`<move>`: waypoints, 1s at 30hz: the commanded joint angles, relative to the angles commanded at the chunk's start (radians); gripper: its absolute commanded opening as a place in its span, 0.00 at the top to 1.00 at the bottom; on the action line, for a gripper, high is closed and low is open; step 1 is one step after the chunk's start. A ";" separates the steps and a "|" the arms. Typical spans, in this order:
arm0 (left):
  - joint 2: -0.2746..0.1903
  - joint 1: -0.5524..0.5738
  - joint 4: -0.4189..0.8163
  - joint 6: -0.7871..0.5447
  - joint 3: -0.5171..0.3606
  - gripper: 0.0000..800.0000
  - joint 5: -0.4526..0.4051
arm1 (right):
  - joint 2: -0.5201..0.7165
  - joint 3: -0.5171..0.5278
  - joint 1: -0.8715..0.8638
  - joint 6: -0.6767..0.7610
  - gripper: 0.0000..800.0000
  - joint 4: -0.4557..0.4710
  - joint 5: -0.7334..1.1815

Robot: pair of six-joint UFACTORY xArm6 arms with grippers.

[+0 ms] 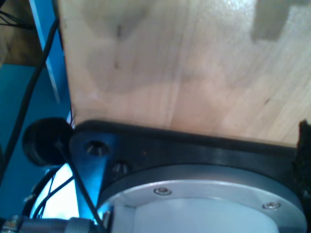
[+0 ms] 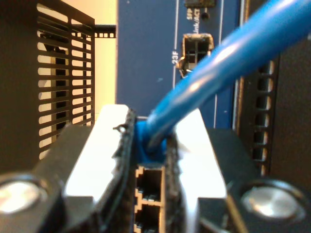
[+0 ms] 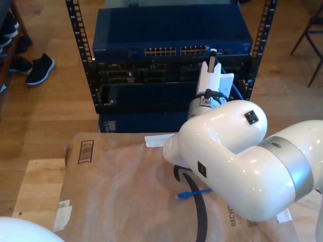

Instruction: Grab the cable and plug it in

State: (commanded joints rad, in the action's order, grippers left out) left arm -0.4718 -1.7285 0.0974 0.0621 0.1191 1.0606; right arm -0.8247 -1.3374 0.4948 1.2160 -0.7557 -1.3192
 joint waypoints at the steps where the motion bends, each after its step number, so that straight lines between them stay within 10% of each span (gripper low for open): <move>1: 0.000 0.000 0.000 0.000 -0.002 0.00 0.000 | 0.000 0.002 0.000 0.000 1.00 0.000 0.000; 17: 0.000 0.000 0.000 0.000 -0.002 0.00 0.000 | 0.041 0.089 0.026 0.041 1.00 -0.014 -0.110; 30: 0.000 0.000 0.000 0.000 0.000 0.00 0.000 | -0.026 -0.032 0.051 0.038 1.00 -0.098 -0.123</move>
State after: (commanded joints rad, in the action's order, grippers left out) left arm -0.4718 -1.7285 0.0974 0.0621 0.1191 1.0606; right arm -0.8508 -1.3696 0.5455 1.2543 -0.8539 -1.4419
